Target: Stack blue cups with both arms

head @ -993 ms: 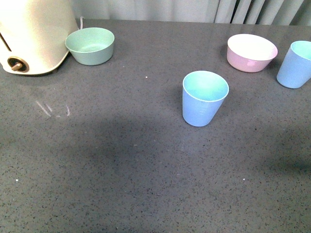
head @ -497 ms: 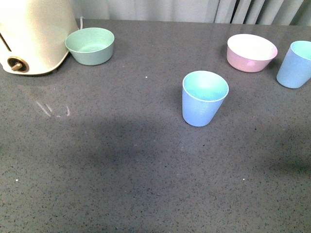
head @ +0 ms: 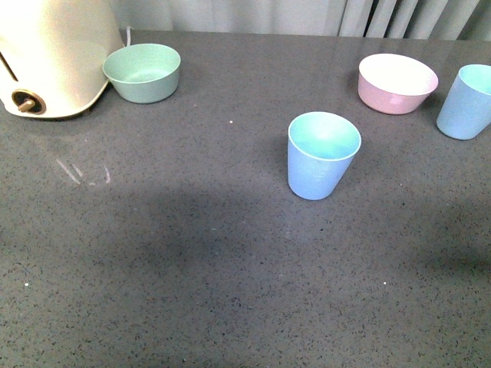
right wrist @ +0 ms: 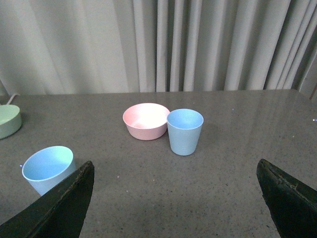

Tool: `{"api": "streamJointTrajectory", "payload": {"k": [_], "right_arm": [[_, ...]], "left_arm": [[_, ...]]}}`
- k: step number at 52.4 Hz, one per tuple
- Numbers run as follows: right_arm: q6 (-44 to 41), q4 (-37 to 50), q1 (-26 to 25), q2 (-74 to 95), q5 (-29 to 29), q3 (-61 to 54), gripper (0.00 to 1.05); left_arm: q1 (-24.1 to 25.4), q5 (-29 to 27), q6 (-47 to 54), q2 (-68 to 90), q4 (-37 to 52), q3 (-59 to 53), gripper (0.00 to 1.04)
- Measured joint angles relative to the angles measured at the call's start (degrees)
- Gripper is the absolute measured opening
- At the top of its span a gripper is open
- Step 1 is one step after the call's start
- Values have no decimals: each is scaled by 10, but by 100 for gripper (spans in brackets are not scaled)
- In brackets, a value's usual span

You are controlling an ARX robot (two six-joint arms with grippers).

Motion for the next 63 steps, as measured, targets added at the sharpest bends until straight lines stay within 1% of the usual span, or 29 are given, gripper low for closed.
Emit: {"api": "streamJointTrajectory", "payload": {"k": [4,7,9,25,27,28,34,37,44,47,50,51,55,56,58,61,63], "right_arm": [[0,0,0,0,0,0,96],[0,0,0,0,0,0,96],[0,0,0,0,0,0,96],[0,0,0,0,0,0,96],[0,0,0,0,0,0,96],[0,0,0,0,0,0,96],[0,0,0,0,0,0,96],[0,0,0,0,0,0,96],[0,0,0,0,0,0,96],[0,0,0,0,0,0,96],[0,0,0,0,0,0,96],[0,0,0,0,0,0,96],[0,-3,1,2,6,1,96],[-1,-10,3,7,15,3,96],[-7,-56,-1,37,49,20,96],[-23,-57,-36,106,44,37,96],[-40,-20,-86,184,9,51,96]], "left_arm": [[0,0,0,-14,-14,0,2],[0,0,0,-60,-80,0,2],[0,0,0,-89,-104,0,2],[0,0,0,-101,-110,0,3],[0,0,0,-101,-110,0,8],[0,0,0,-101,-110,0,13],[0,0,0,-101,-110,0,29],[0,0,0,-101,-110,0,39],[0,0,0,-101,-110,0,71],[0,0,0,-101,-110,0,81],[0,0,0,-101,-110,0,95],[0,0,0,-101,-110,0,97],[0,0,1,-101,-110,0,96],[0,0,1,-101,-110,0,96],[0,0,1,-101,-110,0,96],[0,0,1,-101,-110,0,96],[0,0,1,-101,-110,0,96]]}}
